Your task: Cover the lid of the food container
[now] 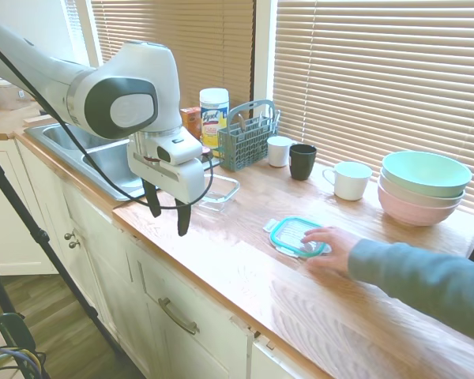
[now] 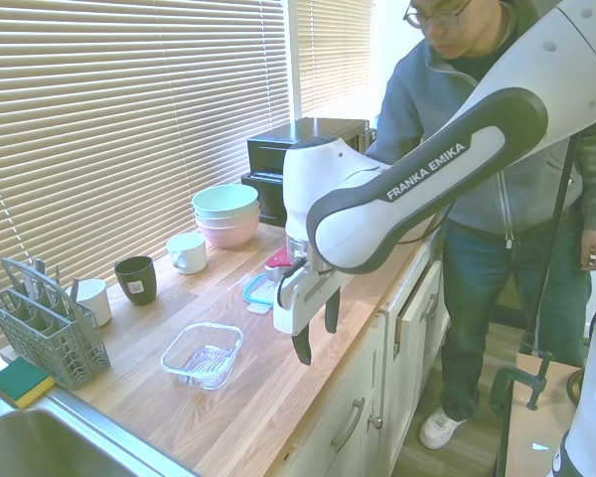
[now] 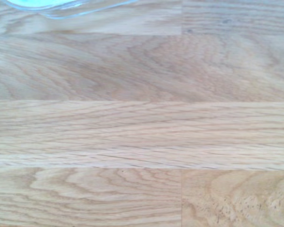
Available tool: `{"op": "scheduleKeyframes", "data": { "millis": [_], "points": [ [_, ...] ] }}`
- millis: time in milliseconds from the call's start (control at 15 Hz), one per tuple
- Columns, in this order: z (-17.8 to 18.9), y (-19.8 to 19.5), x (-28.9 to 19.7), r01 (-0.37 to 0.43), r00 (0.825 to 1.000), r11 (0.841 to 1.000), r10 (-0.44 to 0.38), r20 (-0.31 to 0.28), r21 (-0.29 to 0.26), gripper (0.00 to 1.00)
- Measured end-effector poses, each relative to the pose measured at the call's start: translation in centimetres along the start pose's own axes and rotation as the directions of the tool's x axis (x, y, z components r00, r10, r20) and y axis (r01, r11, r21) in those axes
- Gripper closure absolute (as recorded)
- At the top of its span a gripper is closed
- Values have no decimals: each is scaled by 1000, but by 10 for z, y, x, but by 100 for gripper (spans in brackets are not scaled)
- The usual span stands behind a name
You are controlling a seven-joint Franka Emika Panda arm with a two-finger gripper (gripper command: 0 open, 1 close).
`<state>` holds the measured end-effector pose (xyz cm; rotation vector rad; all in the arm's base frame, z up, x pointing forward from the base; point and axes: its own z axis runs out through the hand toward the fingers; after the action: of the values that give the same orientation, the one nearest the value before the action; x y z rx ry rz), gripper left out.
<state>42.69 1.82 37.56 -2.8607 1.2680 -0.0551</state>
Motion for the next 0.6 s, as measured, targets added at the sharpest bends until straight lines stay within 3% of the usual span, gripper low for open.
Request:
{"op": "scheduleKeyframes", "data": {
  "millis": [267,600],
  "points": [
    [1,10,13,-3,1000,1000,3,14,8,0],
    [-14,47,81,-30,998,998,28,48,47,0]
  ]
}}
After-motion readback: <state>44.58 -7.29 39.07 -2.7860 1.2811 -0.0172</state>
